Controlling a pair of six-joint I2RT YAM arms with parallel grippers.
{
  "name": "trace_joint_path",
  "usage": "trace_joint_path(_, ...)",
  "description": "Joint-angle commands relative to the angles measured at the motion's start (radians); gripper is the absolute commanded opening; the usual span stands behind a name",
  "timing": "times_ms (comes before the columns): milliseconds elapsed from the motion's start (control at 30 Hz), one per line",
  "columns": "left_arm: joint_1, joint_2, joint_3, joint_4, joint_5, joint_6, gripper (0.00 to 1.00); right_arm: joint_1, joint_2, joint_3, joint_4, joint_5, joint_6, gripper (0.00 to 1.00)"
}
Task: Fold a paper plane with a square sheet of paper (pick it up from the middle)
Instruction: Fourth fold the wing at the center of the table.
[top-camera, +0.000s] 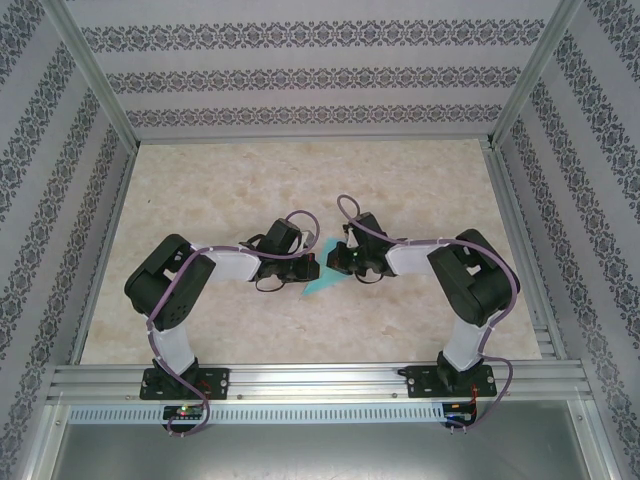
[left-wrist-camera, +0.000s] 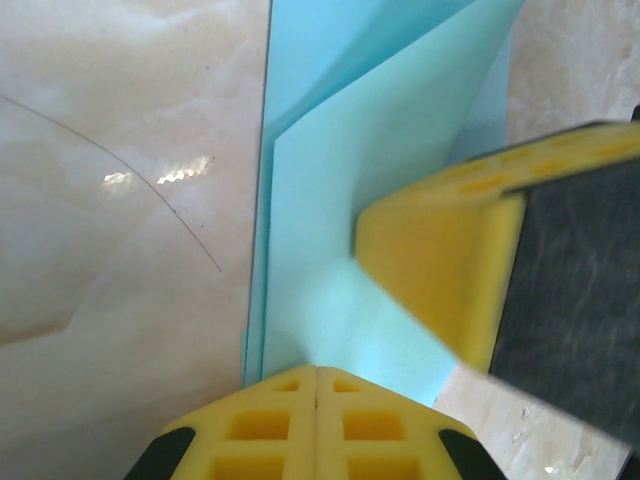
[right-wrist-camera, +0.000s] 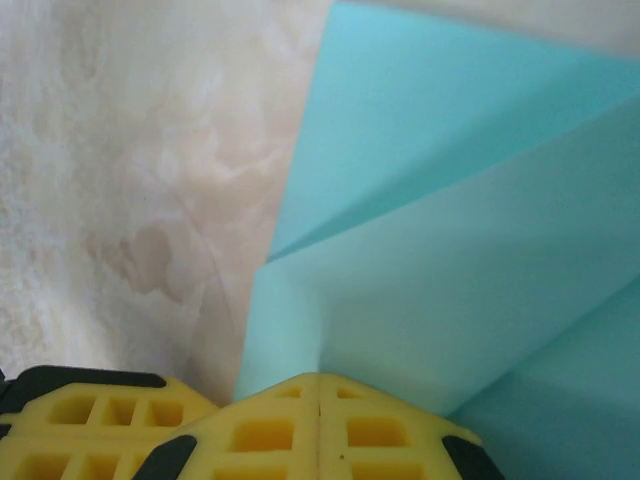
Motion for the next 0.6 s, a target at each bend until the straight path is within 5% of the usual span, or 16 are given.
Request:
trace_joint_path(0, -0.007, 0.065, -0.052, -0.171, -0.066, 0.022, 0.0, -0.088, 0.037, 0.012, -0.028, 0.129, -0.045, 0.0)
trace_joint_path(367, -0.007, 0.063, -0.053, -0.173, -0.058, 0.026, 0.0, -0.245, 0.046, 0.078, -0.085, 0.158, -0.121, 0.0)
trace_joint_path(567, -0.007, 0.061, -0.043, -0.183, -0.055, 0.03, 0.0, -0.248, -0.048, 0.109, -0.122, 0.125, -0.148, 0.0)
